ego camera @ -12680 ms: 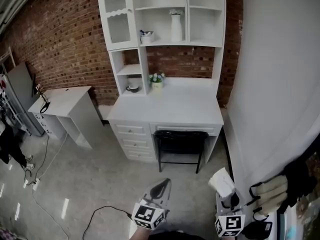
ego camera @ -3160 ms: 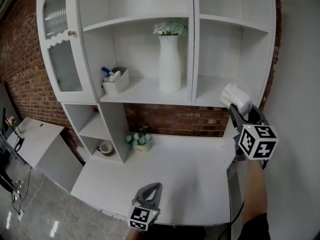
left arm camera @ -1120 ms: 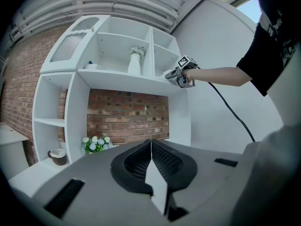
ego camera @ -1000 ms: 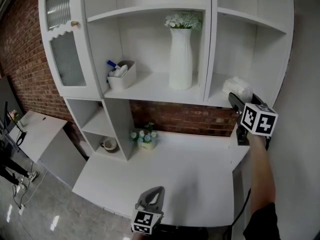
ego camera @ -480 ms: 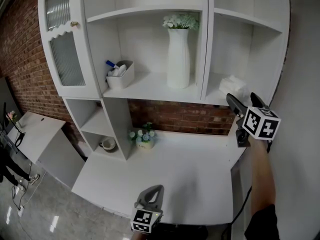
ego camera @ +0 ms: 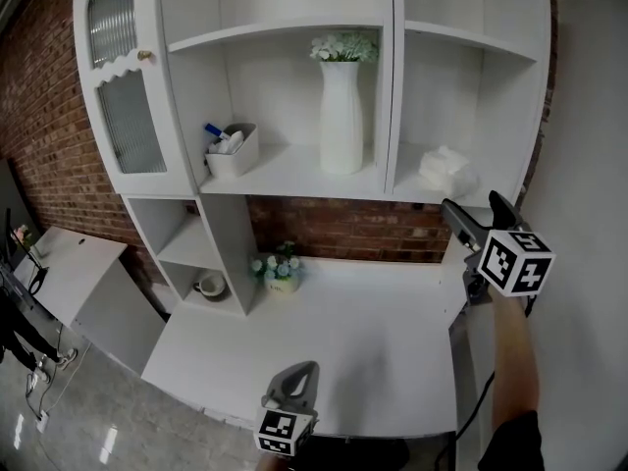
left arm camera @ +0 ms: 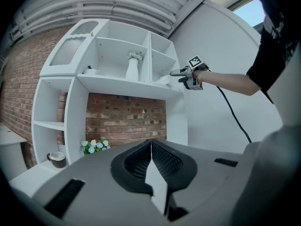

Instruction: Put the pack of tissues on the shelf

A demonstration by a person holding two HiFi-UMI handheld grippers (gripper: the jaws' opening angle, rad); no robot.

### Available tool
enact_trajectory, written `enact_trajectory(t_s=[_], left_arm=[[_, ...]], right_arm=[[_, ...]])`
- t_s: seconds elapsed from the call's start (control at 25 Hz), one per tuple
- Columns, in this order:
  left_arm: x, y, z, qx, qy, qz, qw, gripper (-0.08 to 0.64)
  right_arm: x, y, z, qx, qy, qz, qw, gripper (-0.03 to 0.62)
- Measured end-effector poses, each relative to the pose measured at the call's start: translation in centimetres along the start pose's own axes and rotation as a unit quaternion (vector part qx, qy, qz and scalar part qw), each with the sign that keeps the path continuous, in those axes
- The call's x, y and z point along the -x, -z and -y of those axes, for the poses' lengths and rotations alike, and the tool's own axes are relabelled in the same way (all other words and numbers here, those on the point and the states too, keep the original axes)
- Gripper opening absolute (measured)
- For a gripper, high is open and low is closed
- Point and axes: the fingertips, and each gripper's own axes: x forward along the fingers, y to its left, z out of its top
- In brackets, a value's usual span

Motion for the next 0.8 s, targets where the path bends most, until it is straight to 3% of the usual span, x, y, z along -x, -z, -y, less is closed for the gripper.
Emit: enact_trajectory(t_s=[0.2, 0.52, 0.8], left_arm=[[0.4, -0.5, 0.3, -0.001, -0.002, 0.009, 1.0000, 0.012], [1.2, -2.0, 0.4, -0.013, -0.016, 0.033, 0.9992, 0.012], [1.8, -1.4, 1.5, -0.011, -0.006, 0.024, 0.9996, 0.012]], right_arm=[[2.2, 0.2, -0.4, -0.009, -0.004, 0.006, 1.000, 0.465], [6.1, 0.8, -2.5, 0.017, -0.013, 0.015, 1.000, 0.463], [9.8, 4.0, -3.2, 0.016, 0.000, 0.005, 1.000, 0.463]])
